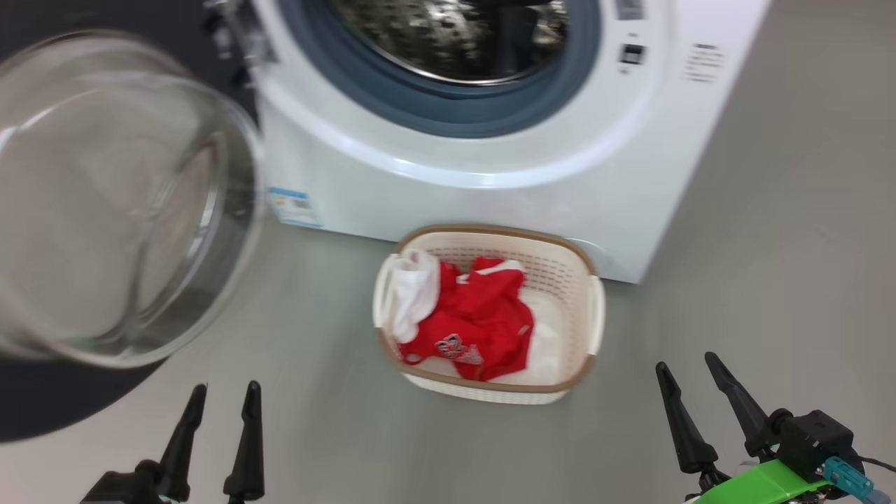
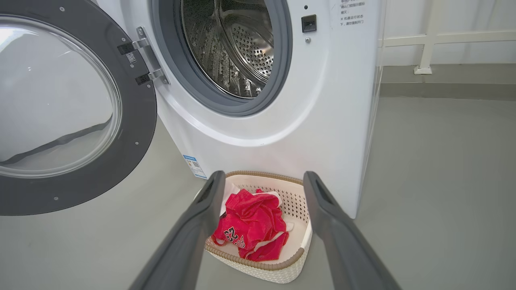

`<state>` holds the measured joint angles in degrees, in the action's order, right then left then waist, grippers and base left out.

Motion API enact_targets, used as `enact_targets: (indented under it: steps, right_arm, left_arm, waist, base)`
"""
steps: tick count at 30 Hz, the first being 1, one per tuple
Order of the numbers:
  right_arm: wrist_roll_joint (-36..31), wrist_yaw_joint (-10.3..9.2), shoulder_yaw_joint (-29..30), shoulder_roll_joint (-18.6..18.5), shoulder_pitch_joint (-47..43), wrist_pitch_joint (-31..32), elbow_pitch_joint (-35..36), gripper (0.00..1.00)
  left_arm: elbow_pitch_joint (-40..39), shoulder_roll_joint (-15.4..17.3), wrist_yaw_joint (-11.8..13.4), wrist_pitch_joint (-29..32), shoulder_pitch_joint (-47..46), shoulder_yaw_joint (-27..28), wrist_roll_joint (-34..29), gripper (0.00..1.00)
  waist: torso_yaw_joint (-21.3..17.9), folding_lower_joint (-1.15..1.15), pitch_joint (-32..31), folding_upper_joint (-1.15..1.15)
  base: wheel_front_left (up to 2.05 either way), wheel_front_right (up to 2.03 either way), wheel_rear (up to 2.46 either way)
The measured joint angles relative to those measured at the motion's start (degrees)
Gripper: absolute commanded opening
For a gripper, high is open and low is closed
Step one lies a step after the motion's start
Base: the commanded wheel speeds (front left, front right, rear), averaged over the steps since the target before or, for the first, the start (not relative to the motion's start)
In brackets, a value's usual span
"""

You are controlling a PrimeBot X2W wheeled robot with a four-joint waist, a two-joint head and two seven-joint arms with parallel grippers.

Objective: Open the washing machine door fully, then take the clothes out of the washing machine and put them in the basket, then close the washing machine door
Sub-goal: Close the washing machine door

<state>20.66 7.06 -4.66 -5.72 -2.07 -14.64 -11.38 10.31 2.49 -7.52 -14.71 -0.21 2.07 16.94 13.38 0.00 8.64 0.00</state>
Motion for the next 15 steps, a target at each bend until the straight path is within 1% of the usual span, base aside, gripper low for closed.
enact_targets:
  steps: [7, 15]
  right_arm:
    - [0.0, 0.0, -0.57, -1.26, 0.01, 0.0, -0.36, 1.0]
    - [0.01, 0.0, -2.22, -1.59, -0.01, 0.01, -0.69, 1.0]
  left_arm:
    - [1.85, -0.03, 0.05, 0.0, 0.42, -0.56, 2.43, 1.0]
    - [2.79, -0.09, 0.86, 0.0, 1.79, -1.92, 4.15, 1.0]
  waist:
    - [6.39, 0.0, -0.56, 0.0]
    - [13.23, 0.0, -1.14, 0.0]
  base:
    - [0.0, 0.0, 0.0]
    - [0.0, 0.0, 0.0]
